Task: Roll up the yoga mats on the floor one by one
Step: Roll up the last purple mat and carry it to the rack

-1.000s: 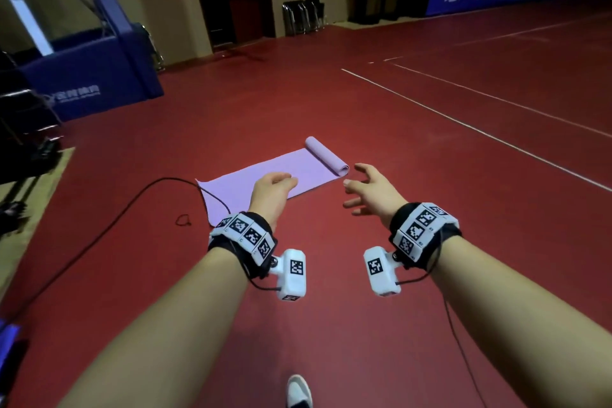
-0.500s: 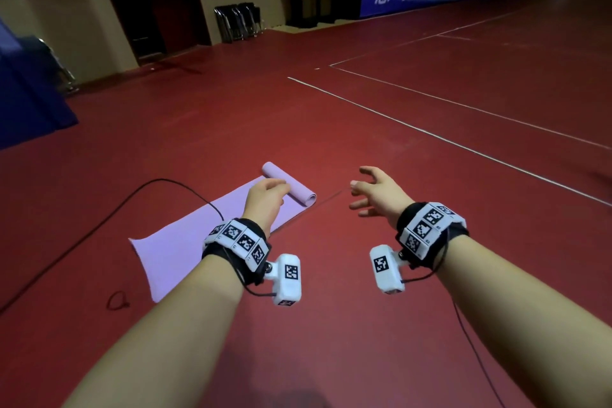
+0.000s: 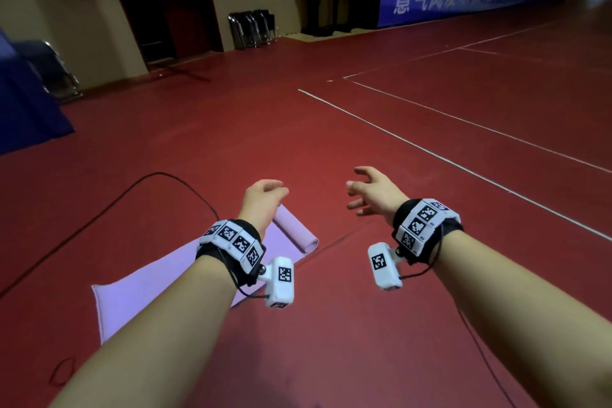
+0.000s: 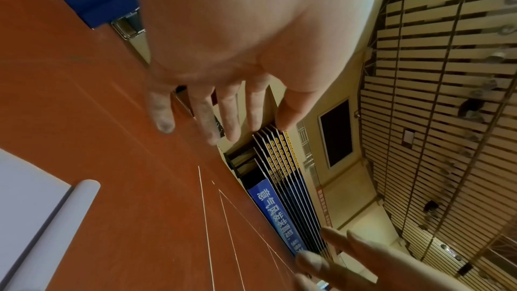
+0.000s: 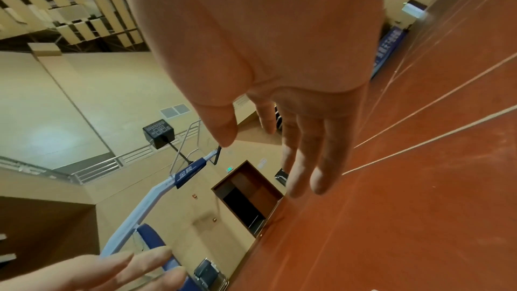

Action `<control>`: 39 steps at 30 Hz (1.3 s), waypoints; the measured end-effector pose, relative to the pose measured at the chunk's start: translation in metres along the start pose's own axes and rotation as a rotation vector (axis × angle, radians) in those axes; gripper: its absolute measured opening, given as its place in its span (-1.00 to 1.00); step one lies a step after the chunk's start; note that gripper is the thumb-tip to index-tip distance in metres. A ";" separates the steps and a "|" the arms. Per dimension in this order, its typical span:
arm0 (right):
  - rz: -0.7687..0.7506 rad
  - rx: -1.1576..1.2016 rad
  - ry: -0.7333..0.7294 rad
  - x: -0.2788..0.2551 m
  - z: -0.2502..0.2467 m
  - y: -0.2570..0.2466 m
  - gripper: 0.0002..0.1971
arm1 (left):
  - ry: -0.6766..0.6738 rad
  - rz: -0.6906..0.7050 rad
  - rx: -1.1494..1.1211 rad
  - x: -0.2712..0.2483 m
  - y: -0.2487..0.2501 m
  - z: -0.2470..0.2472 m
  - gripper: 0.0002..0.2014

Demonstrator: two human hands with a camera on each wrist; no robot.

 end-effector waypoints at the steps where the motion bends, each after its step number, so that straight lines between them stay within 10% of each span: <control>1: -0.008 -0.005 -0.007 0.027 0.006 -0.008 -0.48 | 0.020 -0.007 0.004 0.024 0.002 0.005 -0.78; 21: 0.043 0.011 -0.056 0.548 0.117 -0.061 -0.51 | 0.048 -0.031 0.053 0.546 0.036 0.191 -0.84; 30: 0.063 -0.059 -0.164 0.800 0.142 -0.026 -0.54 | 0.198 -0.157 0.073 0.708 -0.025 0.292 -0.80; 39: 0.033 -0.251 -0.608 0.915 0.329 -0.027 -0.60 | 0.644 -0.398 0.010 0.750 -0.090 0.218 -0.79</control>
Point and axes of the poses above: each hand's wrist, its own x-axis towards the middle knuckle, its own z-axis out of the palm, y = z × x, the point moved 9 cm from there along x, towards the middle knuckle, and after that the axes turned 10 degrees about y, right-handed, at the moved point
